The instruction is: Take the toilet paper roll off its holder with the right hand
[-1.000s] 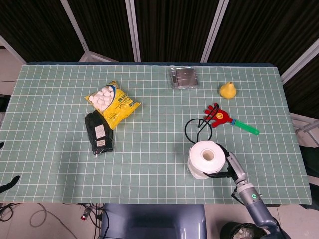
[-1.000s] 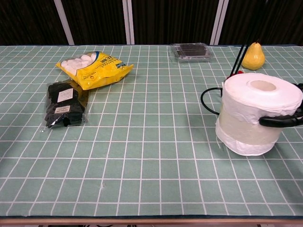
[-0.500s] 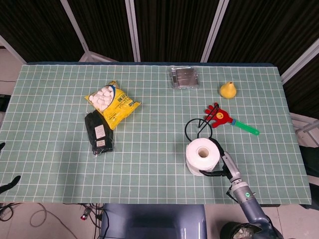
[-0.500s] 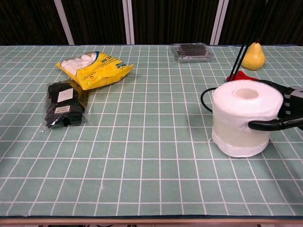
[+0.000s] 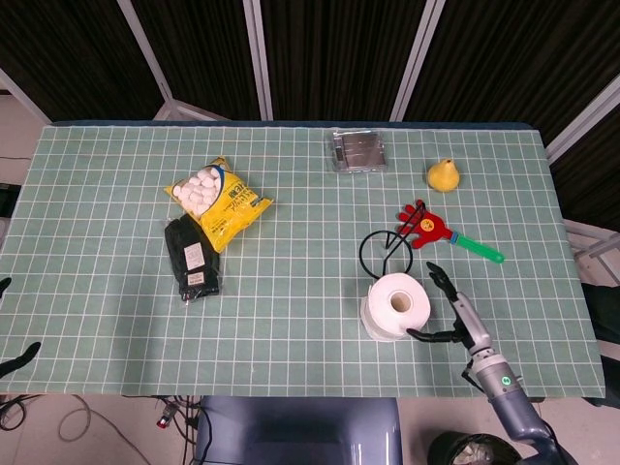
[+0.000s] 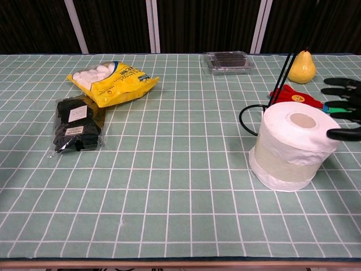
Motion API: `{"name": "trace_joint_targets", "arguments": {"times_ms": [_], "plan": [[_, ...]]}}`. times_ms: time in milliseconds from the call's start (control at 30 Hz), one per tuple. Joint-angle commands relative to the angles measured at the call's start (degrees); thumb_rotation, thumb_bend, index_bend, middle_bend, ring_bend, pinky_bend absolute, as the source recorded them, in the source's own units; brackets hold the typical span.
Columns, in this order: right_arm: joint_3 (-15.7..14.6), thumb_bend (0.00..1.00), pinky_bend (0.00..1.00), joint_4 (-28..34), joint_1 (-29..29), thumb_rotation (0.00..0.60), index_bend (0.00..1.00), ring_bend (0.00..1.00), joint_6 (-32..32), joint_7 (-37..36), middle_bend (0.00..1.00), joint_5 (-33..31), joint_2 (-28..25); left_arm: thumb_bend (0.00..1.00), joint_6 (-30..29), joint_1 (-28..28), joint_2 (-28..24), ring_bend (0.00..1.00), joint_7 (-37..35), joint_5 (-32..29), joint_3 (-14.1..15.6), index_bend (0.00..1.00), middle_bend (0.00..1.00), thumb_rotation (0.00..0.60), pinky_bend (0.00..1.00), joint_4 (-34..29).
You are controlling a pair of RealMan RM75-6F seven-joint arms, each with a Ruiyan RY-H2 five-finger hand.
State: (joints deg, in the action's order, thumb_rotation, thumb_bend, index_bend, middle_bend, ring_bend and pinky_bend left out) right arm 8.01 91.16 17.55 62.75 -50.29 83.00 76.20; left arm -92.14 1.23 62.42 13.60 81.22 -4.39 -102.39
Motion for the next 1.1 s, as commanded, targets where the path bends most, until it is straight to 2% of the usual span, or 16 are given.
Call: {"name": "trace_joint_targets", "arguments": {"times_ms": [33, 133, 200, 267, 400, 467, 567, 733, 1100], "plan": [[1.59, 0.0, 0.0, 1.69, -1.39, 0.6, 0.0, 0.0, 3.32, -1.75, 0.0, 0.2, -4.67, 0.12, -0.04, 0.04, -0.13, 0.0, -0.29, -0.06, -0.04, 0.13, 0.0, 0.6, 0.0, -0.09], [2.22, 0.0, 0.0, 2.34, -2.62, 0.6, 0.0, 0.0, 5.44, -1.25, 0.0, 0.58, -10.72, 0.12, -0.43, 0.25, -0.4, 0.0, -0.82, -0.08, -0.15, 0.13, 0.0, 0.6, 0.0, -0.16], [1.95, 0.0, 0.0, 2.46, -3.63, 0.6, 0.0, 0.0, 6.64, 1.7, 0.0, 1.02, -14.77, 0.12, -0.57, 0.34, -0.53, 0.0, -1.19, -0.16, -0.23, 0.13, 0.0, 0.6, 0.0, -0.16], [1.38, 0.0, 0.0, 2.47, -5.43, 0.6, 0.0, 0.0, 9.15, 11.31, 0.0, 0.67, -18.42, 0.12, -0.66, 0.4, -0.6, 0.0, -1.38, -0.61, -0.47, 0.13, 0.0, 0.6, 0.0, -0.11], [-2.02, 0.0, 0.0, 5.8, -10.02, 0.6, 0.0, 0.0, 14.84, 34.88, 0.0, 1.49, -22.47, 0.12, -0.65, 0.44, -0.71, 0.0, -1.59, -0.88, -0.58, 0.13, 0.0, 0.6, 0.0, -0.22], [-3.33, 0.0, 0.0, 7.05, -12.11, 0.6, 0.0, 0.0, 18.48, 43.78, 0.0, 2.72, -21.9, 0.12, -0.68, 0.46, -0.73, 0.0, -1.6, -0.74, -0.51, 0.13, 0.0, 0.6, 0.0, -0.26], [-4.97, 0.0, 0.0, 6.55, -14.67, 0.6, 0.0, 0.0, 23.7, 52.27, 0.0, 5.66, -18.15, 0.12, -0.63, 0.45, -0.76, 0.0, -1.67, -0.54, -0.4, 0.13, 0.0, 0.6, 0.0, -0.29], [-5.01, 0.0, 0.0, 3.72, -15.78, 0.6, 0.0, 0.0, 26.96, 57.34, 0.0, 7.01, -14.26, 0.12, 0.07, 0.21, -0.85, 0.0, -2.22, -1.26, -0.63, 0.13, 0.0, 0.6, 0.0, 0.04], [-4.48, 0.0, 0.0, 1.89, -15.85, 0.6, 0.0, 0.0, 28.07, 57.45, 0.0, 7.2, -12.41, 0.12, 0.4, -0.08, -0.92, 0.0, -3.23, -1.55, -0.99, 0.13, 0.0, 0.6, 0.0, 0.85]]}}
